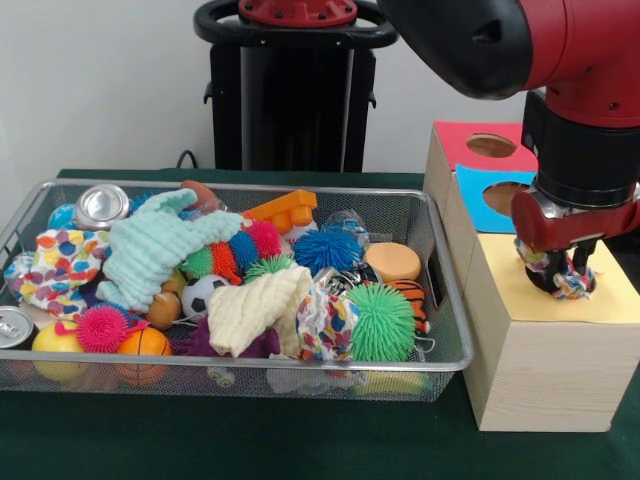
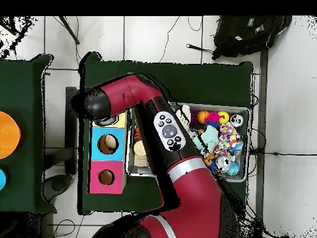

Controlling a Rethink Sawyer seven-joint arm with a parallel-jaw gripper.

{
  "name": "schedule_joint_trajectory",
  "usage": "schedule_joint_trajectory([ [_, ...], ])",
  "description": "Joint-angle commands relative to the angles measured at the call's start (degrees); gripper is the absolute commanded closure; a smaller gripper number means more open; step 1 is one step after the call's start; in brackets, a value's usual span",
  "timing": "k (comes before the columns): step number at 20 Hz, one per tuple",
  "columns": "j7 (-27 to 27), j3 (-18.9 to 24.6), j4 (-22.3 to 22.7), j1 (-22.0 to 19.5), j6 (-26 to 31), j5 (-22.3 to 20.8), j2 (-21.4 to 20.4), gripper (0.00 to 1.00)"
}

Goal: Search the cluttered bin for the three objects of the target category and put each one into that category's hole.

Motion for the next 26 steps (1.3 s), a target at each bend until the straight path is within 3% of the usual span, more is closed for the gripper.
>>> schedule_joint_trajectory([
  [1, -4.37, -1.99, -1.93, -0.87, -5.05, -3.44, 3.32, 1.0],
  [26, -4.41, -3.0, 8.29, -4.34, -13.81, -4.77, 1.91, 1.0],
])
